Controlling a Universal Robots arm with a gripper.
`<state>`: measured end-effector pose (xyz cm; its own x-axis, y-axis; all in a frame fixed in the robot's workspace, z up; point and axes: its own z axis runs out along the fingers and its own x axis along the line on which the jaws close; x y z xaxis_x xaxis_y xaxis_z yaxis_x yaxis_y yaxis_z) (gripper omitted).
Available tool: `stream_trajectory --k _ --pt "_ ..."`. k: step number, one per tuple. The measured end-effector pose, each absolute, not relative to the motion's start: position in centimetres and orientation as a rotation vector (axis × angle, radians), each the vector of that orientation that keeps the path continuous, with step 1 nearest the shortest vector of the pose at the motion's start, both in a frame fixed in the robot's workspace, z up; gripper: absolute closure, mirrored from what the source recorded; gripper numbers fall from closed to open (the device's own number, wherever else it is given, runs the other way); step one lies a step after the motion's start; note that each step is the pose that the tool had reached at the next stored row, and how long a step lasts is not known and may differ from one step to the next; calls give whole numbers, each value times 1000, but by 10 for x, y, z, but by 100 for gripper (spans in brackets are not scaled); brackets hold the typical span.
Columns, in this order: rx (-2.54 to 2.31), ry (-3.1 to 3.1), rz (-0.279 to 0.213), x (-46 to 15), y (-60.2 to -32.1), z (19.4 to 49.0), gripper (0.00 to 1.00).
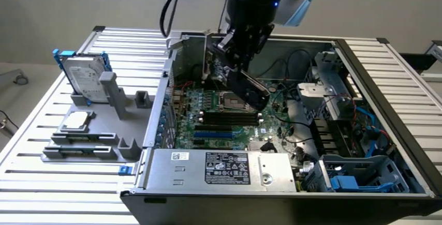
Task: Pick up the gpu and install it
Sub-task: 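Insert the gpu into the slot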
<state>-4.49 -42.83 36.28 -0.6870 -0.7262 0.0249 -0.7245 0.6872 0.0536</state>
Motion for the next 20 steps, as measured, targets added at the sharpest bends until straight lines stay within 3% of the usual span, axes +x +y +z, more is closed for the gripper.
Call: stream_trajectory --k 20 --pt "1716 -2577 -46 -45 -428 349 74"
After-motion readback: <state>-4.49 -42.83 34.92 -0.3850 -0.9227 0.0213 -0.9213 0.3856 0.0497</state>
